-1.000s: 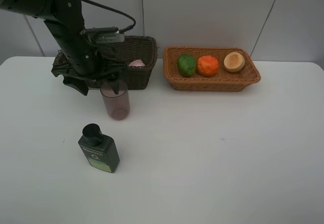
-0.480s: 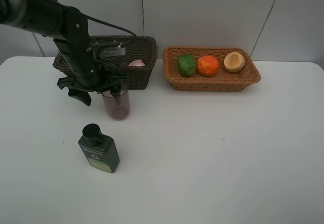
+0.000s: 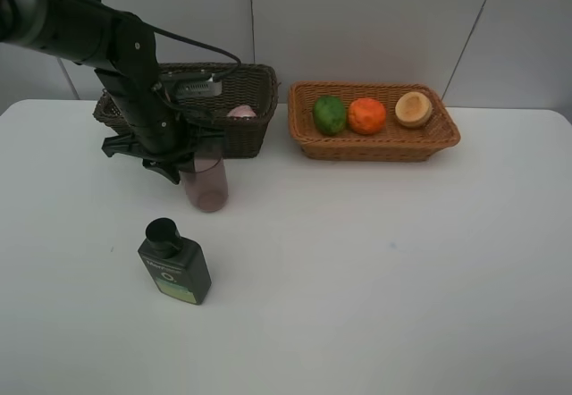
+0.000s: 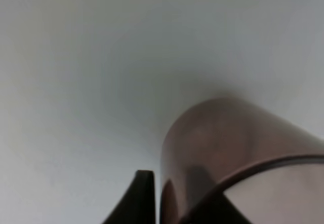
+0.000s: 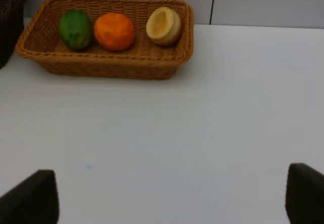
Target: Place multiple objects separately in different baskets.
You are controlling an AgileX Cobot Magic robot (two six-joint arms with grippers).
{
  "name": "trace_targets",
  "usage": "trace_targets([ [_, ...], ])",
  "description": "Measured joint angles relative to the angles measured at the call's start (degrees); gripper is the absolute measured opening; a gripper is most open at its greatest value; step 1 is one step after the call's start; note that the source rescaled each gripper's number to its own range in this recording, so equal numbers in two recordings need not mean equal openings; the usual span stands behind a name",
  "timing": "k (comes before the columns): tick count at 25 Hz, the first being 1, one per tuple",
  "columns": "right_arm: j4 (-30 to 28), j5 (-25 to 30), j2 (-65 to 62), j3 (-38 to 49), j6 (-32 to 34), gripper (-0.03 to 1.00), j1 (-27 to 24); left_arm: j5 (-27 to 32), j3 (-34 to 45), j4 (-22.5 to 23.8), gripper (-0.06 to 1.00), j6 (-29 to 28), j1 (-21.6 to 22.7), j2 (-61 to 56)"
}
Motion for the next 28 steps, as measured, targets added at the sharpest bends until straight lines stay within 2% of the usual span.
trace_targets([
  [1, 0.0, 0.0, 0.0, 0.0, 0.0, 0.97, 0.0, 0.1, 0.0, 0.0, 0.04, 0.0, 0.0, 0.0],
  [2, 0.0, 0.0, 0.0, 0.0, 0.0, 0.97, 0.0, 0.1, 0.0, 0.0, 0.00, 0.0, 0.0, 0.0],
  [17, 0.0, 0.0, 0.0, 0.0, 0.0, 0.97, 0.0, 0.7, 0.0, 0.0, 0.00, 0.0, 0.0, 0.0],
  [28, 0.0, 0.0, 0.0, 0.0, 0.0, 0.97, 0.0, 12.8, -7.4, 0.0, 0.00, 0.0, 0.0, -4.9],
])
